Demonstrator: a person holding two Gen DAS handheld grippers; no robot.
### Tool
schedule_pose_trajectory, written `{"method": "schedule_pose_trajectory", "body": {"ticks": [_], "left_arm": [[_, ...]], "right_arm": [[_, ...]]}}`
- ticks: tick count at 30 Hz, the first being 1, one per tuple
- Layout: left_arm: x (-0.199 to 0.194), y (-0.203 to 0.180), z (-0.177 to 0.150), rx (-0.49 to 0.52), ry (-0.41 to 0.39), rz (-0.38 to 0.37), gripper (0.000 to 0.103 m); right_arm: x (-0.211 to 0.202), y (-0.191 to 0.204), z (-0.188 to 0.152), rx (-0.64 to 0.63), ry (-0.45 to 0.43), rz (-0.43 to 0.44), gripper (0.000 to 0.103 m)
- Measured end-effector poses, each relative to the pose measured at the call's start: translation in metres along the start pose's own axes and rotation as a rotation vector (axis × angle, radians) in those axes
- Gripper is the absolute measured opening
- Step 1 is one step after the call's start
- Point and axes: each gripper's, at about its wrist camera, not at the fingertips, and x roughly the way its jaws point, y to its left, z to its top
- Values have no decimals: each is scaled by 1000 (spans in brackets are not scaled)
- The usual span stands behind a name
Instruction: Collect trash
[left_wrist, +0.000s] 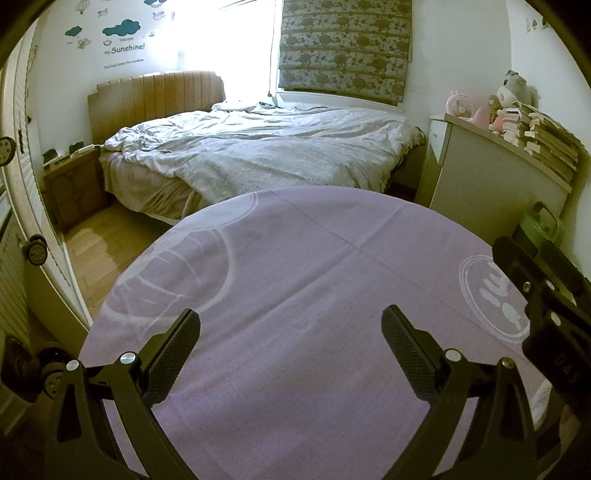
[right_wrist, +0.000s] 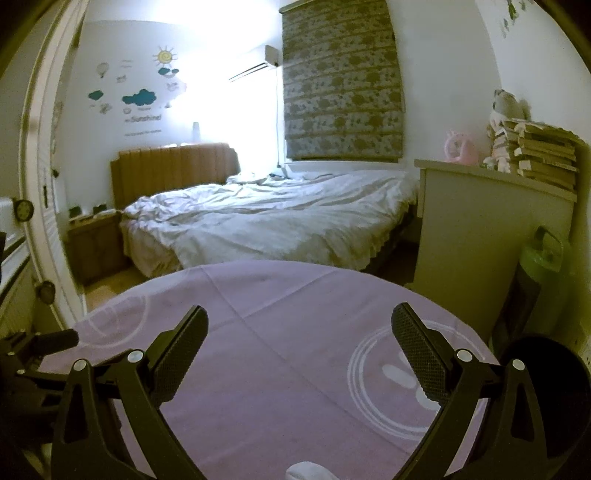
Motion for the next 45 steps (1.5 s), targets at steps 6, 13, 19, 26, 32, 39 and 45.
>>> {"method": "schedule_pose_trajectory", "body": {"ticks": [6, 13, 19, 26, 32, 39, 45], "left_arm": [[0, 0, -1, 0, 1, 2, 98], [-1, 0, -2, -1, 2, 4, 98], [-2, 1, -2, 3, 0, 6, 98], [-3, 4, -3, 4, 2, 12, 98], [-3, 4, -3, 9, 5, 15, 98], [-6, 5, -2, 22, -18, -4, 98], [-4, 7, 0, 23, -10, 2, 98]], "right_arm": [[0, 0, 0, 0, 0, 0, 98], [1, -1, -1, 3, -1, 1, 98], [-2, 0, 2, 9, -6, -1, 98], [-1, 0, 2, 10, -5, -1, 98], [-2, 2, 3, 14, -5, -4, 98], [-2, 2, 2, 14, -5, -3, 98], [-2, 2, 2, 16, -4, -3, 98]]}}
